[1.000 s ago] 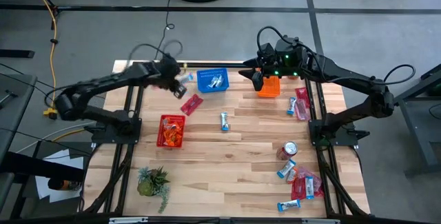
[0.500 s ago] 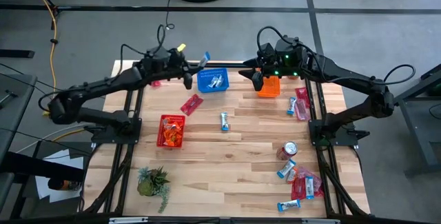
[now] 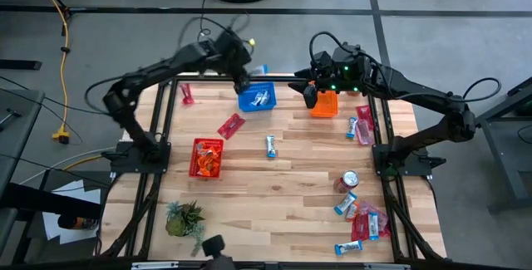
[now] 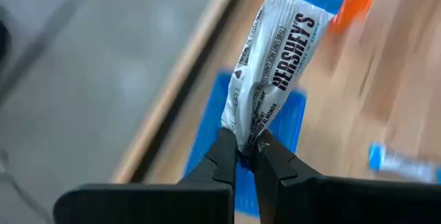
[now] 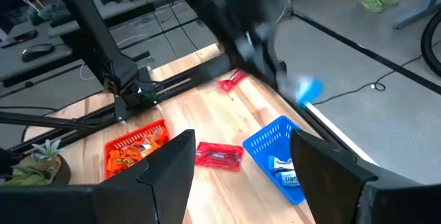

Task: Sort candy
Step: Put the white candy pack into the blue basket

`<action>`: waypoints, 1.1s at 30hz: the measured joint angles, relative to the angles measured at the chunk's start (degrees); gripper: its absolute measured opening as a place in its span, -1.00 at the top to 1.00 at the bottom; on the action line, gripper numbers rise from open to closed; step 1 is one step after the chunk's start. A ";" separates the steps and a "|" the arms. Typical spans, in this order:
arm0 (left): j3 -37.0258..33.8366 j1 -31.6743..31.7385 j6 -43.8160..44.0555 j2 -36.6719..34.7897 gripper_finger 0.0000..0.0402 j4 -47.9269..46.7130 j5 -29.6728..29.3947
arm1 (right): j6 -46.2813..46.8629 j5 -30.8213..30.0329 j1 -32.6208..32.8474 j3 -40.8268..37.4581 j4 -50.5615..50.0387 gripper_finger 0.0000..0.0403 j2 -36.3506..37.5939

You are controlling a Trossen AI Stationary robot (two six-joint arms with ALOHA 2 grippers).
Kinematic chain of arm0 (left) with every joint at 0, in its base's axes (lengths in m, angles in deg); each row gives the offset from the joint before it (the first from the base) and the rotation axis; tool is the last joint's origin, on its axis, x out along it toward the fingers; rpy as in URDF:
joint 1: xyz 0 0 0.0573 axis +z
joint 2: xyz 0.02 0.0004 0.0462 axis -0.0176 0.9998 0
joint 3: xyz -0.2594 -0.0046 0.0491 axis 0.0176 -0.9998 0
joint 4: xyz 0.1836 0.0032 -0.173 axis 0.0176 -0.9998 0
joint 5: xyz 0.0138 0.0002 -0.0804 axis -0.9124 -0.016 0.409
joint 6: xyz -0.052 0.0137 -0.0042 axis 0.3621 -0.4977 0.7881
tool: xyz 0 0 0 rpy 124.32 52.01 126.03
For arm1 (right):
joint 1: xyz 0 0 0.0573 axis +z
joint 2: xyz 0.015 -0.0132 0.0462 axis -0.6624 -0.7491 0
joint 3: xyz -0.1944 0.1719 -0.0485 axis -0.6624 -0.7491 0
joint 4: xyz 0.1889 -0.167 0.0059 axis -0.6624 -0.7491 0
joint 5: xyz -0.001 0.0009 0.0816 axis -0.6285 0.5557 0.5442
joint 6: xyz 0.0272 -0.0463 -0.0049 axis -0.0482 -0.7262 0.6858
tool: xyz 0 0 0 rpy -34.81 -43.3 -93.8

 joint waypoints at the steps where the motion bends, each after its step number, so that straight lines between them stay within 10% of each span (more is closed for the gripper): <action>1: -0.08 -0.26 0.23 1.77 0.99 -1.15 -0.06 | 0.02 0.00 0.00 0.00 -0.01 -0.15 0.00; 20: -0.01 -5.88 1.97 22.01 0.92 0.15 -7.90 | 1.25 0.00 0.04 0.00 -0.08 -0.15 0.00; 33: 0.03 -5.03 6.82 20.28 0.26 -0.06 -9.88 | 1.23 -0.02 0.07 0.00 -0.24 -0.15 0.00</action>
